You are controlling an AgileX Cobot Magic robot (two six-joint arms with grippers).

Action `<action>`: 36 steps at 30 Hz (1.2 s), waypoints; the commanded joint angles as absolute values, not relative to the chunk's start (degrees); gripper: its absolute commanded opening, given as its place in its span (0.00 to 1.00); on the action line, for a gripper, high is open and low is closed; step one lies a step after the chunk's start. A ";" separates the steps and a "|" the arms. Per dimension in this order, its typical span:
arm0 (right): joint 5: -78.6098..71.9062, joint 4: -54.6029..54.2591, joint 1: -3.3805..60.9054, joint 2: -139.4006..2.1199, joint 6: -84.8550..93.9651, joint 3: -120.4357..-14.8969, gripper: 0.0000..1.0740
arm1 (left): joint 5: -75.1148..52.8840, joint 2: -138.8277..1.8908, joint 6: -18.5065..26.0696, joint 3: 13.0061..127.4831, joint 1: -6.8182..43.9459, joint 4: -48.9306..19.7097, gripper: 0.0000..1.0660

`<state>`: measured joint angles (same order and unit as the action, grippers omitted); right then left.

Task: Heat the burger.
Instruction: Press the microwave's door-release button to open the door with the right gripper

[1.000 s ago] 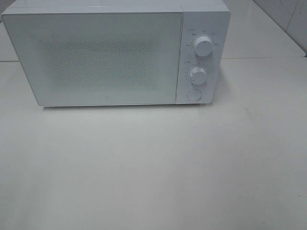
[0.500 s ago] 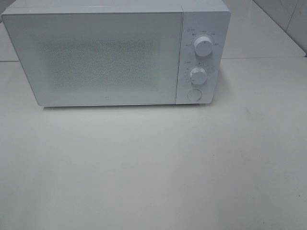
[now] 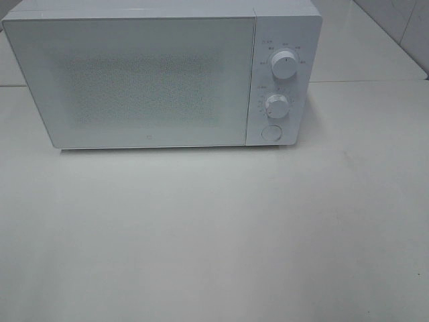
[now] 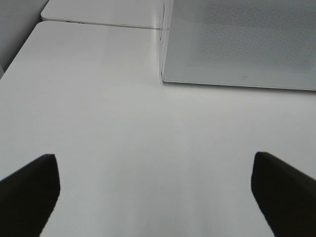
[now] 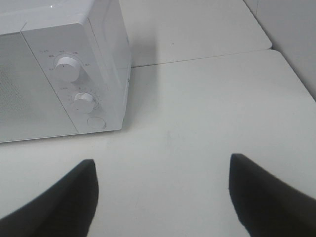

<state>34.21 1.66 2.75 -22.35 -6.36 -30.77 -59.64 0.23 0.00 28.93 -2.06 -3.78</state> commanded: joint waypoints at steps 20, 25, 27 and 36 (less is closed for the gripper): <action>11.29 1.20 2.64 -46.52 -6.36 -29.56 0.67 | -59.36 1.49 0.00 28.88 -2.23 -4.24 0.92; -4.98 1.20 2.64 -50.31 -6.42 -23.20 0.67 | -59.36 1.49 0.00 28.88 -2.23 -4.24 0.92; -11.12 1.20 2.64 -51.34 -6.47 -21.43 0.67 | -59.36 1.49 0.00 28.88 -2.23 -4.24 0.92; -32.37 1.43 2.75 -59.93 -6.82 -16.84 0.67 | -59.36 1.49 0.00 28.88 -2.23 -4.24 0.92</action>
